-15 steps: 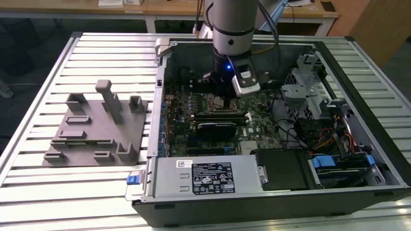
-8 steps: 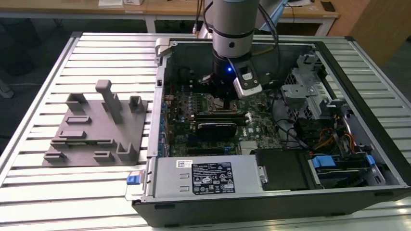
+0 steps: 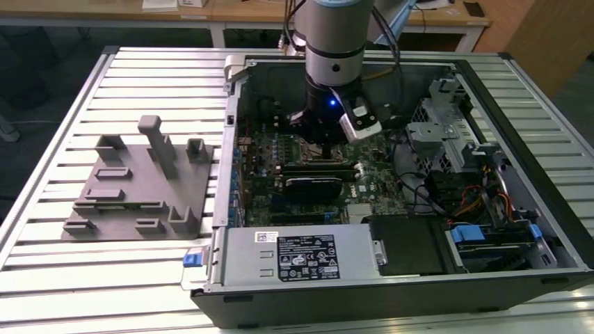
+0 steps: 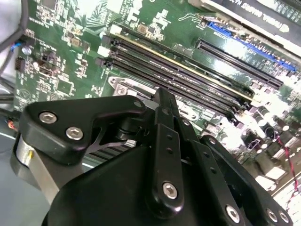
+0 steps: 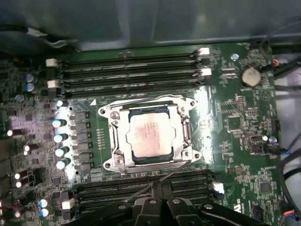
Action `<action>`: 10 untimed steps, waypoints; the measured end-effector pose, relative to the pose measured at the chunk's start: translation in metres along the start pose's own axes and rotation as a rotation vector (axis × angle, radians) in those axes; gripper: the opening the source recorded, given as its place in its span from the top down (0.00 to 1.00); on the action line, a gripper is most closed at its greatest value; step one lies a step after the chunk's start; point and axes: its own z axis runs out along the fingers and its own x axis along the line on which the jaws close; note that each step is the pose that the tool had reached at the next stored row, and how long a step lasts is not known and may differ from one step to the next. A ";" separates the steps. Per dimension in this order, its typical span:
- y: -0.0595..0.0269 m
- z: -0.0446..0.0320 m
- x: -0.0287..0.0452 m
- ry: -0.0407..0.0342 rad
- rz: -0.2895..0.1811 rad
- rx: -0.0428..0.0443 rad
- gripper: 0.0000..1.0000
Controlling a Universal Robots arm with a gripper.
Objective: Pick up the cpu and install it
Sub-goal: 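Install the second cpu locking lever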
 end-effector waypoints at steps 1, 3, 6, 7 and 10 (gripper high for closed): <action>-0.0002 0.0005 0.0014 0.0000 -0.006 -0.0004 0.89; -0.0006 0.0015 0.0049 0.0002 -0.016 -0.0010 0.89; -0.0011 0.0028 0.0102 0.0004 -0.030 -0.0020 0.89; -0.0014 0.0031 0.0119 0.0004 -0.034 -0.0024 0.89; -0.0025 0.0042 0.0166 0.0006 -0.046 -0.0032 0.89</action>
